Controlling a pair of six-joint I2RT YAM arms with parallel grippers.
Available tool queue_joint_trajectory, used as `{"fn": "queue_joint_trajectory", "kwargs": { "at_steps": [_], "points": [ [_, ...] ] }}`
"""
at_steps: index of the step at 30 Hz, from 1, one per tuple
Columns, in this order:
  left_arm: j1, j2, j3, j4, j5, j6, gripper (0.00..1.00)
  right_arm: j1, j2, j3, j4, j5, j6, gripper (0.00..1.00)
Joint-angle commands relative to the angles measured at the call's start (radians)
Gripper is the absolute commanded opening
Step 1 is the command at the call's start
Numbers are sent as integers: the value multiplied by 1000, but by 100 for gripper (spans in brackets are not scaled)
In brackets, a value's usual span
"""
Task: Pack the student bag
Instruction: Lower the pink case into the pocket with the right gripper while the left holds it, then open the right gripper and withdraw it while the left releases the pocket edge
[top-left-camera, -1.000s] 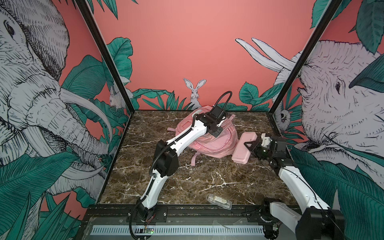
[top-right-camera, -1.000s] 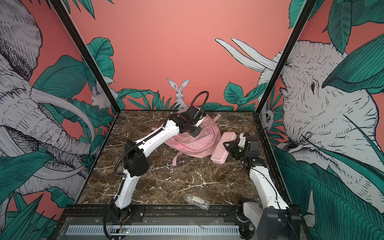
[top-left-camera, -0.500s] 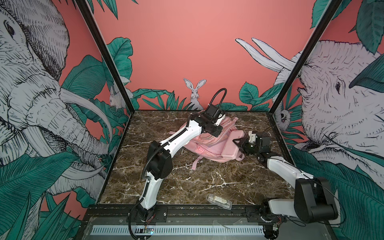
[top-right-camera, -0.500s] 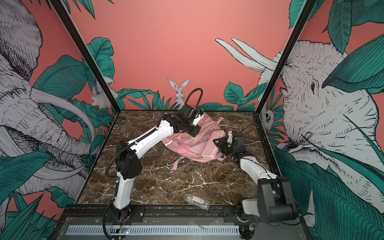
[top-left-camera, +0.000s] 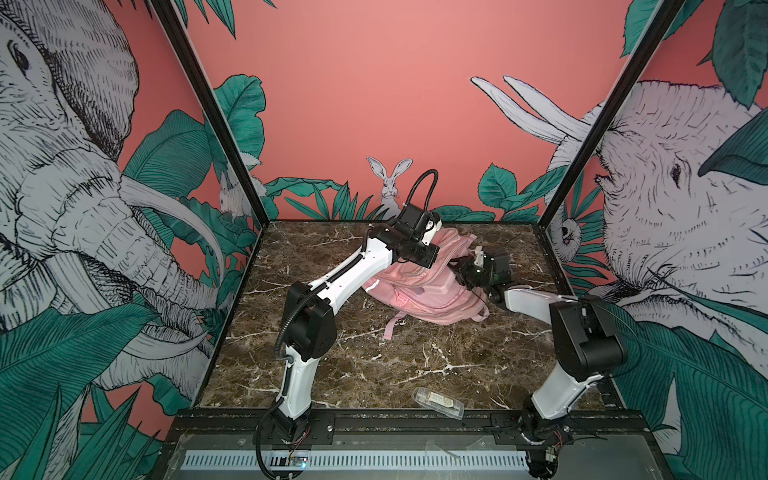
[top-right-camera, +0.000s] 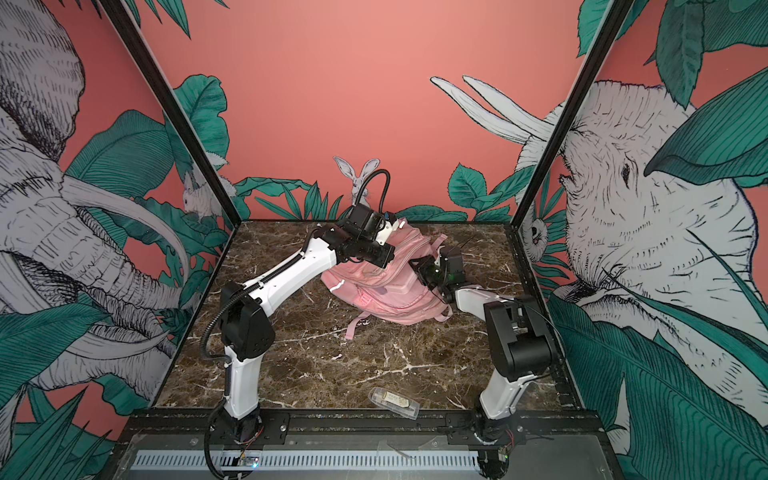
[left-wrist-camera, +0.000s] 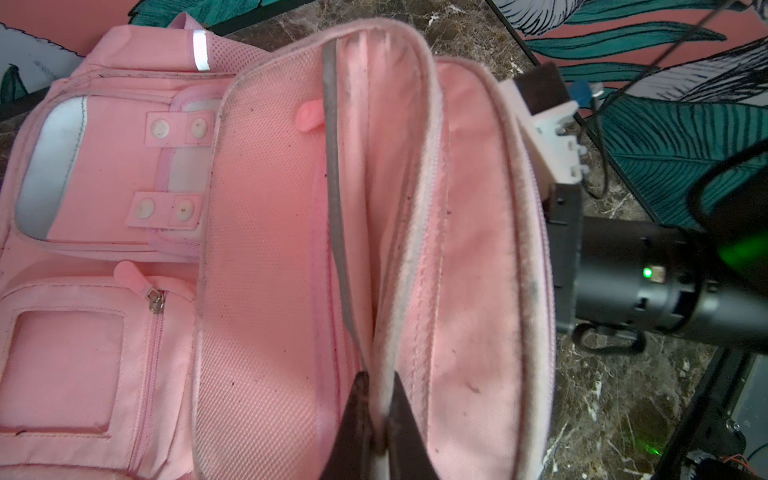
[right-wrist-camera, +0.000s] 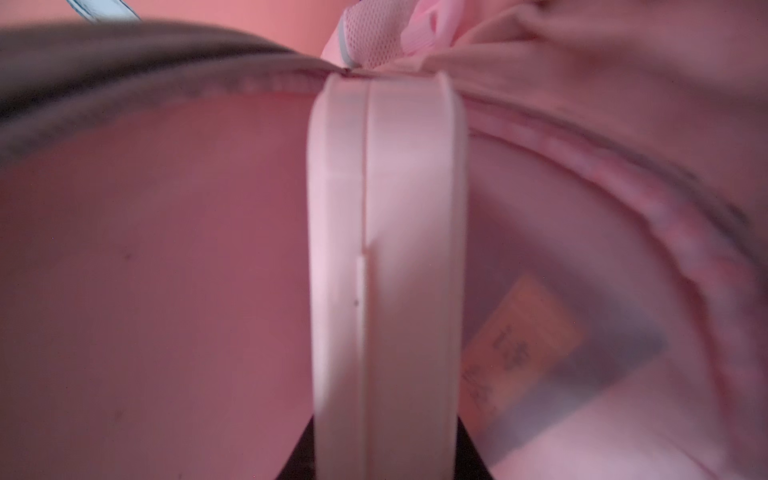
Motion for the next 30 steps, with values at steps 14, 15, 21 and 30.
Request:
{"fn": "queue_joint_trajectory", "kwargs": {
  "at_steps": [14, 15, 21, 30],
  "points": [
    [10, -132, -34, 85, 71, -15, 0, 90, 221, 222, 48, 47, 49, 55],
    [13, -135, -37, 85, 71, -14, 0, 92, 201, 218, -7, 57, 19, 58],
    [22, -138, -57, 91, 69, -10, 0, 86, 49, 150, -230, 111, -132, 68],
    [24, -85, -37, 83, 103, -23, 0, 14, -140, -6, -383, 135, -232, 70]
  ]
}}
